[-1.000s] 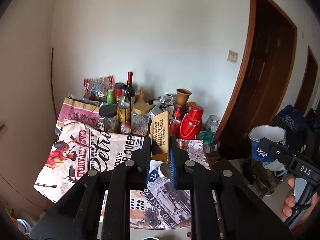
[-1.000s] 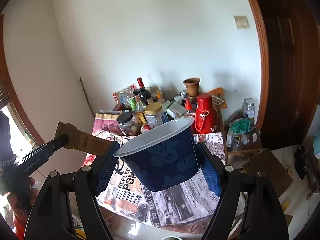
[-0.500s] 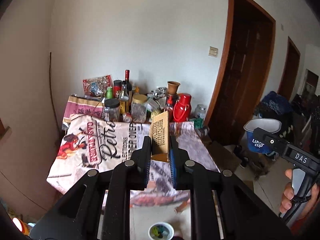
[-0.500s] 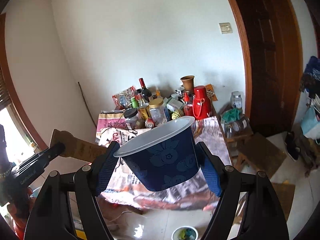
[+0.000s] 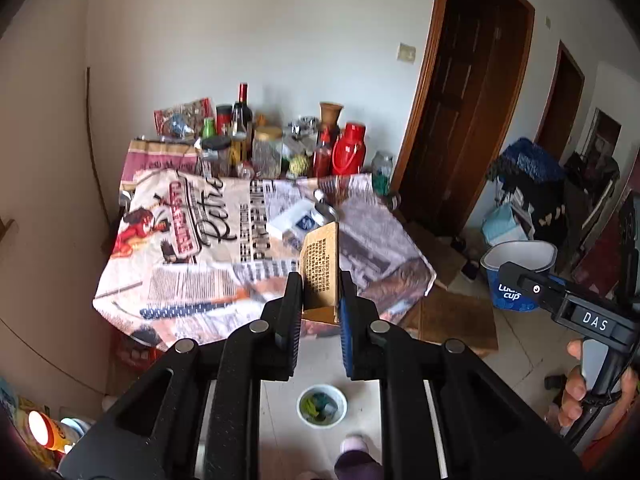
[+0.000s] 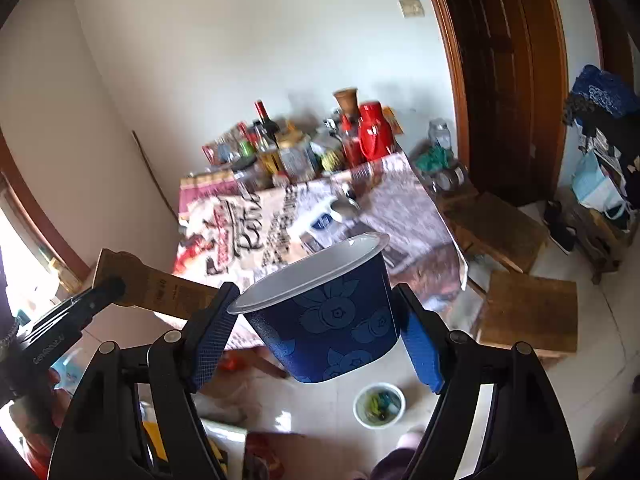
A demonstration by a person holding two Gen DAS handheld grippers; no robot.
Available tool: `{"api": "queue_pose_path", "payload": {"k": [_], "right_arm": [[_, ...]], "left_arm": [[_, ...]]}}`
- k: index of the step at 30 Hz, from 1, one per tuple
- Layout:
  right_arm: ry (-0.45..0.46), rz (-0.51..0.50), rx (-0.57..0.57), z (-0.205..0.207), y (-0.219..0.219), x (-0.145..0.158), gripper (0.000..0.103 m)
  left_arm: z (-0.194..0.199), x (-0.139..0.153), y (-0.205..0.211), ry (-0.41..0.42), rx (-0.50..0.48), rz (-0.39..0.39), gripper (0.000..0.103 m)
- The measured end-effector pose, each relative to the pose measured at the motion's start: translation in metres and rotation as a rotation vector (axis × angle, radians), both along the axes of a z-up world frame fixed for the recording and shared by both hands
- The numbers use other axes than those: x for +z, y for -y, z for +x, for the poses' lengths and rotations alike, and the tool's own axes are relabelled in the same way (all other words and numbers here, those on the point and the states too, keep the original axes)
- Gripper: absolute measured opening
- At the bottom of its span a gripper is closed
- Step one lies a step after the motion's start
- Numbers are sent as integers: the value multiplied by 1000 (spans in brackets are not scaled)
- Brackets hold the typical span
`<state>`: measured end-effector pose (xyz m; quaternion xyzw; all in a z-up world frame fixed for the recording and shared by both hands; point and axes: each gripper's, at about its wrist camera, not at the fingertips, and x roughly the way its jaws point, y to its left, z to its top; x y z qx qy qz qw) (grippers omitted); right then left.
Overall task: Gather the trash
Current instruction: 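Lift the blue cup and cardboard piece and carry both over the bucket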
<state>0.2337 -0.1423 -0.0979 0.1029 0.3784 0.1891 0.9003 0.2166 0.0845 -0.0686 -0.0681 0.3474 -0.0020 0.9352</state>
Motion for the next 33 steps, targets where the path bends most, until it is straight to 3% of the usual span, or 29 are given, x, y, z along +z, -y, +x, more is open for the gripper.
{"api": "queue_pose_path", "payload": {"k": [8,14,21,28,33], "right_arm": [[-126,-55,35,14,-7,-57,75],[-193,-88,119,34,-16,-115,75],[-292,-80,181,55,-29,-214,75],[-423,-77,217,69,-32,-332,75],[-445,-124,245,74,-34,-395,75]], "left_arm": [[13,-62,-2,-124,7,-56,16],[41,-134,2,-212,36,-87,16],[64,-258,24,-375,18,-44,16],[67,-387,18,-510,97,-124,16],[68,-454,11,-549,148,-144,16]]}}
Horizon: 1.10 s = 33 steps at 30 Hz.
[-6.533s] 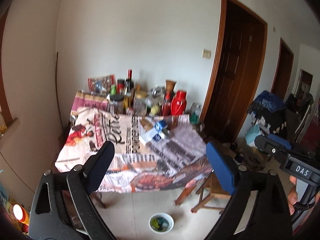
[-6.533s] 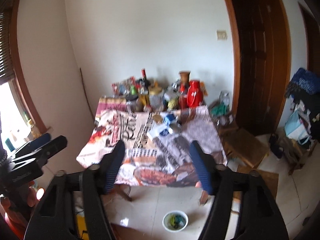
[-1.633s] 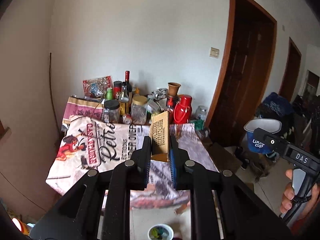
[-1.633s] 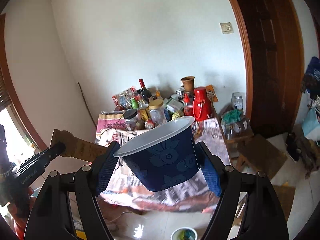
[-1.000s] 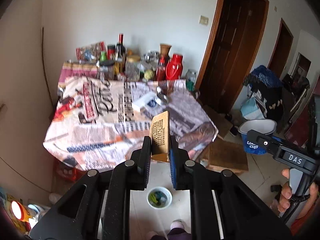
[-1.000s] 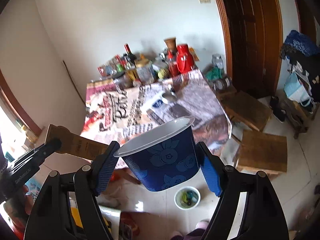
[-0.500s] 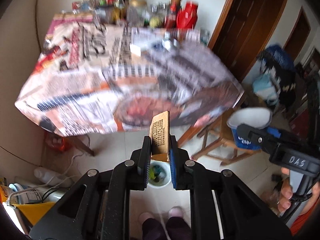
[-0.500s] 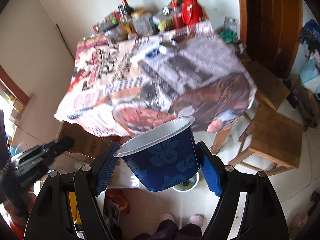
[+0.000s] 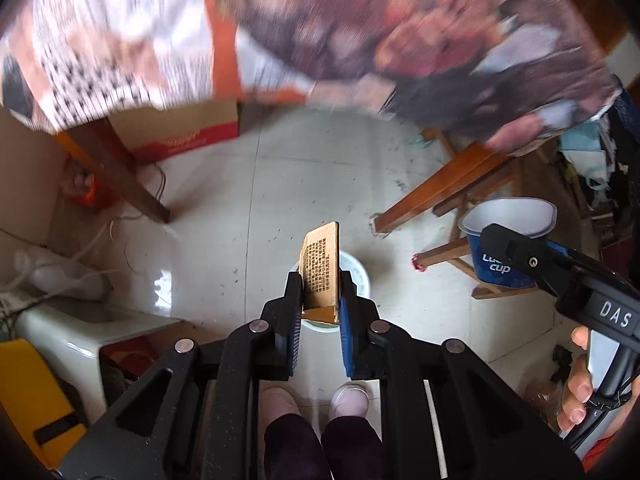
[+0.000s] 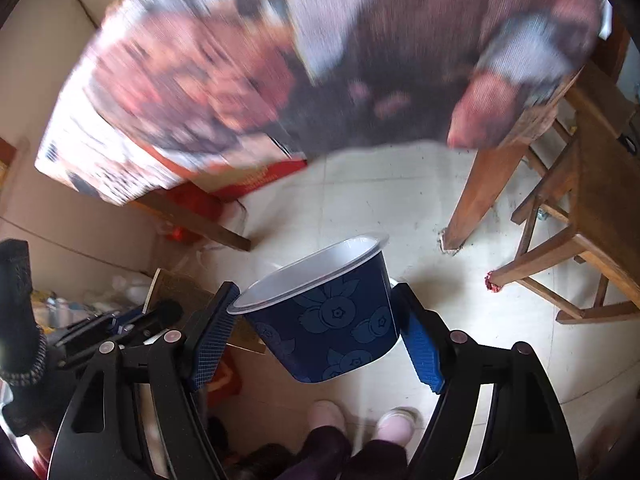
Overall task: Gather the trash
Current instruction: 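Lift the blue cup and cardboard piece and carry both over the bucket, then open the right tool to drop the blue cup while the left tool drops the cardboard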
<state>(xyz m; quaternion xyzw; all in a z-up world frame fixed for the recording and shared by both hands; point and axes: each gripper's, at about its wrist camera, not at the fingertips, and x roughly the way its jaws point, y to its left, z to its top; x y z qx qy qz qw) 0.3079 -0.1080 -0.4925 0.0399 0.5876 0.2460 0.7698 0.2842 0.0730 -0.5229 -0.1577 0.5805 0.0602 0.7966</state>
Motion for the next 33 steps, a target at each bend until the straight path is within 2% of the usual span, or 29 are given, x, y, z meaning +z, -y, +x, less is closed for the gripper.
{"api": "queue_pose_path", "payload": {"k": [7,10,14,19,24,26,28,33], "right_arm": [[-43,-27,38,6,-8,-78,76],[-87,-8,38,11,-12,-101,75],[-111,-43,55,11,-20,-121,75],[-94,-63,87,8,-20,-121,75],[-93,-79,68,5,-6,-118,75],[-104,-83,50,6,1,-117,75],[-109,-84,25,6,8,-114,75],[-116,-83,-25,7,23,-96,75]], "left_arm": [[1,-68,-2,-29,21,15,16],[-1,-89,-1,-49,26,-3,16],[0,-104,3,-71,14,-9,16],[2,-119,10,-89,3,-27,16],[12,-119,24,-76,-24,-67,17],[19,-116,34,-67,-49,-43,25],[26,-117,42,-81,-63,-17,44],[32,-110,49,-109,-71,-28,46]]}}
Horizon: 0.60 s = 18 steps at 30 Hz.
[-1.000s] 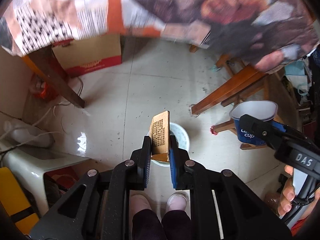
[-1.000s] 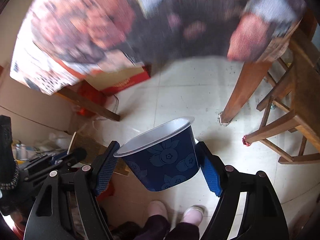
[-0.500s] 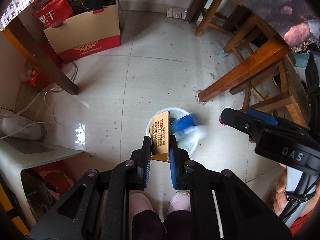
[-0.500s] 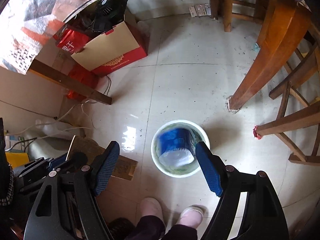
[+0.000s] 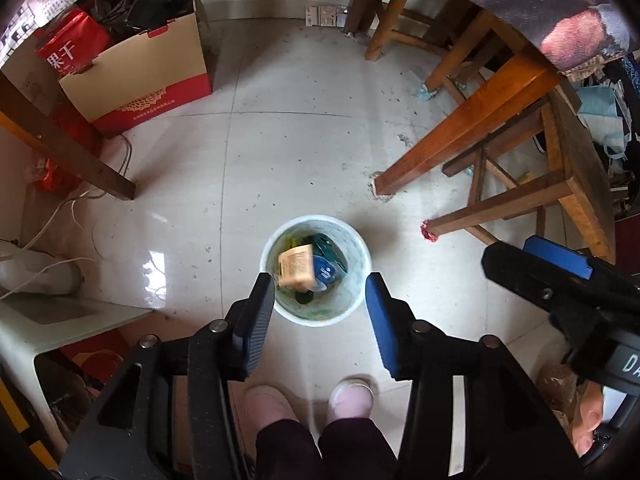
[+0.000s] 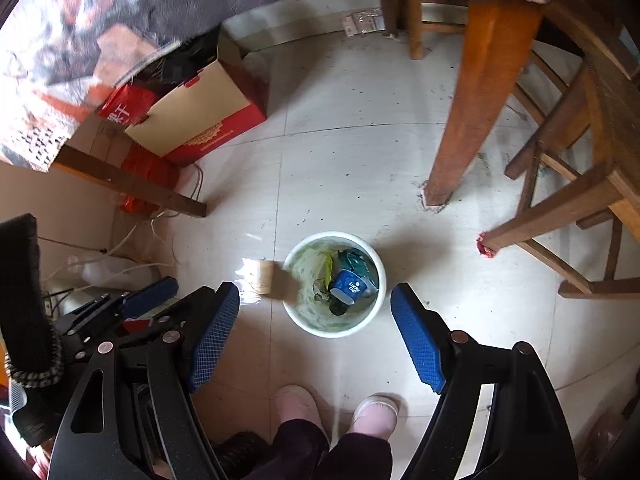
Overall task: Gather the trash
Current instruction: 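Open the right tool to drop the blue cup while the left tool drops the cardboard, then move both tools back to the table toward the metal tin lid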
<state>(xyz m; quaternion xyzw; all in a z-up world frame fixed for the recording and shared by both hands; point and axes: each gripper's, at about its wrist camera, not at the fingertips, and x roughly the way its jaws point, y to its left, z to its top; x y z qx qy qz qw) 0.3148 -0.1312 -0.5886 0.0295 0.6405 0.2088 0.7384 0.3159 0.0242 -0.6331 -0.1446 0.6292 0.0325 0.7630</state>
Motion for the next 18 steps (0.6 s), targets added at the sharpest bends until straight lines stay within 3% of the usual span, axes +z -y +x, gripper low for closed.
{"api": "queue_pose_path", "payload": {"k": [8,18], "right_arm": [[43,3,-12,4,8,58,75],[150,41,-13,4,11,191,75]], "left_arm": [[-3,80,4,43,-24,48,46],[-15,247,-3,202,28,77,46]]}}
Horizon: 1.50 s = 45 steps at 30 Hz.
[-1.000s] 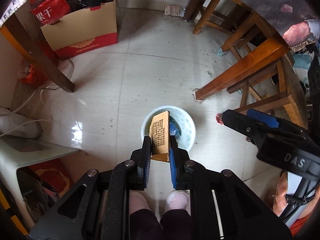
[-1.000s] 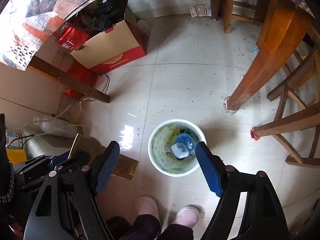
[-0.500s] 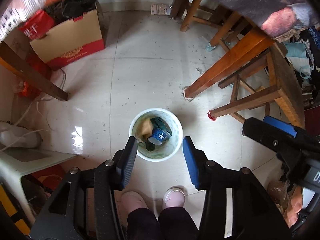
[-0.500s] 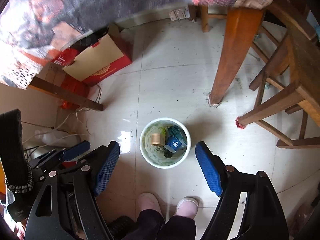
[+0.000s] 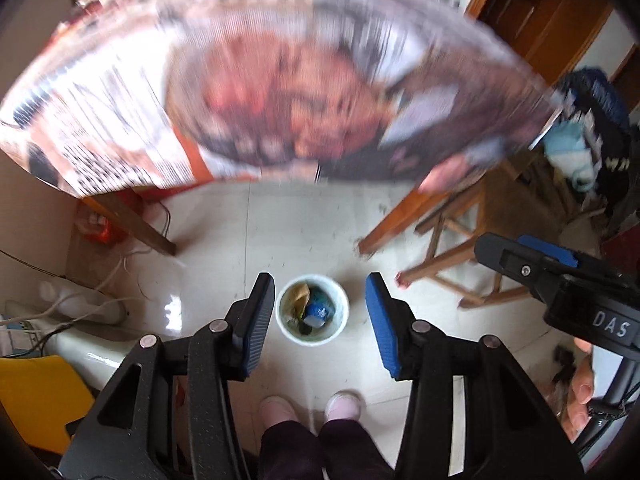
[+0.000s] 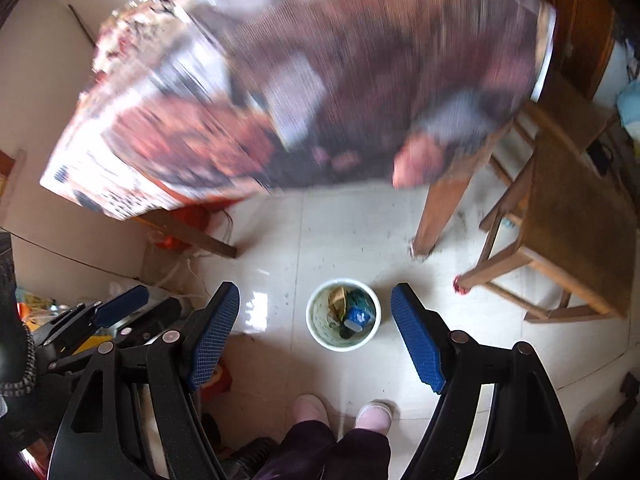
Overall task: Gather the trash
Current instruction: 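Move both tools back to the table toward the metal tin lid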
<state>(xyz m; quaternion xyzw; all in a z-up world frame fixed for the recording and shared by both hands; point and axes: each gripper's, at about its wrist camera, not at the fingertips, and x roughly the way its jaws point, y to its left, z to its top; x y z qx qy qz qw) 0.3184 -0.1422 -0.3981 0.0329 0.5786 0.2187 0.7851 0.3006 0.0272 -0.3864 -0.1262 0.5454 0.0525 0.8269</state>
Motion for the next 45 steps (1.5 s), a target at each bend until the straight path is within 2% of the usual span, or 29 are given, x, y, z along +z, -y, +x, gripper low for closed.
{"api": "queue_pose_path", "payload": {"k": [6,14,18,22,28,30,34,41,45], "right_arm": [[100,12,-5,-16,-1,96,75],[253,39,-38,-41,-5,209,75],[351,69,-51,-53,-12,264,75],[459,68,-74,-65,-18,305,75],[568,35,-126,-78,-26,338,76],[593,24,-146,-79,-26,343,87],[618,5,-166,-74,-25,348,89],[629,4,-179,-36,-18,343,89],[630,28,-152,-1,-13,342,89]], "left_arm": [[-15,104,-8,122,17,17,46],[-46,244,-24,350,31,48,46],[-60,301,-29,453,-2,83,47],[-75,338,-33,544,-31,139,56],[-76,359,-45,589,-74,126,59],[-71,361,-49,593,-79,128,61],[-53,361,-53,590,-84,100,64],[-5,356,-44,583,-107,126,64],[37,356,-37,581,-73,144,64]]}}
